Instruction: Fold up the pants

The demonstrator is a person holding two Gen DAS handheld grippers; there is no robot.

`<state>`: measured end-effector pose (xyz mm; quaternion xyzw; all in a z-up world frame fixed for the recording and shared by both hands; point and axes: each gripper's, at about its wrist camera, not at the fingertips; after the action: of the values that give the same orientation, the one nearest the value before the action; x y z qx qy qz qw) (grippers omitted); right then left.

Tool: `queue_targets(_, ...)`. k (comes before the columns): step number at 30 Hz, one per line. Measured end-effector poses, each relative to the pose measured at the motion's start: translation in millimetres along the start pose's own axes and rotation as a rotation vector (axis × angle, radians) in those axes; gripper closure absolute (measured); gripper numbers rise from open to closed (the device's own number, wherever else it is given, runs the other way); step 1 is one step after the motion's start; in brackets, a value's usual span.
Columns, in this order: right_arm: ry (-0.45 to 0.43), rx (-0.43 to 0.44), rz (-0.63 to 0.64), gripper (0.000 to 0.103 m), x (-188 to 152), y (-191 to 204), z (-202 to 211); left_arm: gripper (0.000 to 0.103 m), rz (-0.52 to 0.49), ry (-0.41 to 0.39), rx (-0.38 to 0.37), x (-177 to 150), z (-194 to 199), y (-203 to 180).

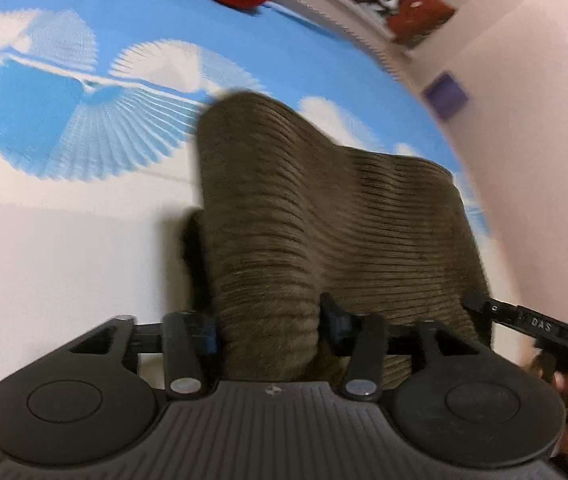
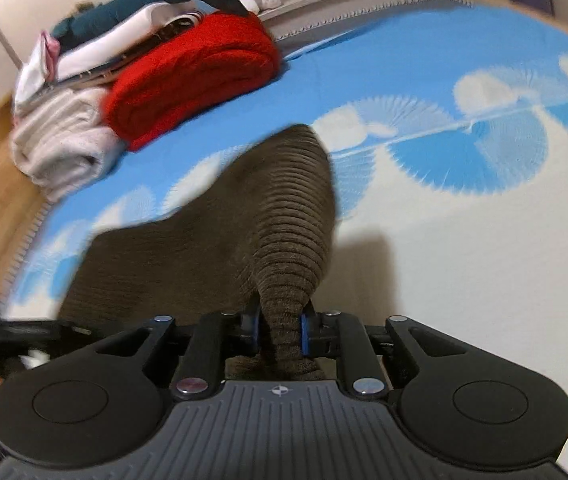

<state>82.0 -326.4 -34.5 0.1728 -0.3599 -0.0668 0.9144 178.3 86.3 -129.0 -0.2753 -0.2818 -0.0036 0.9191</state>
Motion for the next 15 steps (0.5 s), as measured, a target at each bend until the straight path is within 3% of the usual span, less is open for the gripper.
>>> queue_targets(1,0.02,-0.075,-0.009,0.074,1,-9,-10,0.044,-0.017,-0.012,0.079,1,0,0)
queue_targets(3,0.073,-0.243,-0.076,0.075,1,-29,-27,0.041,-0.068,-0.047,0.21,5,1,0)
queue_targets(5,0.076,-0.229,-0.119,0.075,-2,-39,-28,0.042,-0.124,-0.081,0.222,7,9,-7)
queue_targets(7,0.033,-0.169,-0.062,0.075,-6,-33,-22,0.047,-0.201,-0.112,0.177,3,17,-21)
queue_targets(10,0.061,-0.046,0.049,0.075,-17,-16,-26,0.072,-0.327,-0.119,0.095,-9,15,-38)
queue_targets(11,0.087,-0.023,0.085,0.075,-20,-11,-31,0.086,-0.368,-0.086,0.077,-14,7,-43)
queue_targets(13,0.177,-0.057,0.163,0.076,-34,-9,-50,0.095,-0.427,0.024,0.143,-28,-16,-46)
queue_targets(14,0.236,-0.111,0.188,0.075,-43,-14,-62,0.097,-0.459,0.05,0.185,-35,-26,-46)
queue_targets(15,0.241,-0.118,0.189,0.075,-48,-19,-65,0.097,-0.485,0.044,0.208,-38,-28,-50)
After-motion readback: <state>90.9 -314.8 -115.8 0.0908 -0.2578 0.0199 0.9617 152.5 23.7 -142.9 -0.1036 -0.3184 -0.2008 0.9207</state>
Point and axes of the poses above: each gripper's, at about its wrist camera, not at the fingertips, and z roughly against the way its jaws point, y to its left, x to its top, and after that the axes turned 3 degrees about -y, right-handed
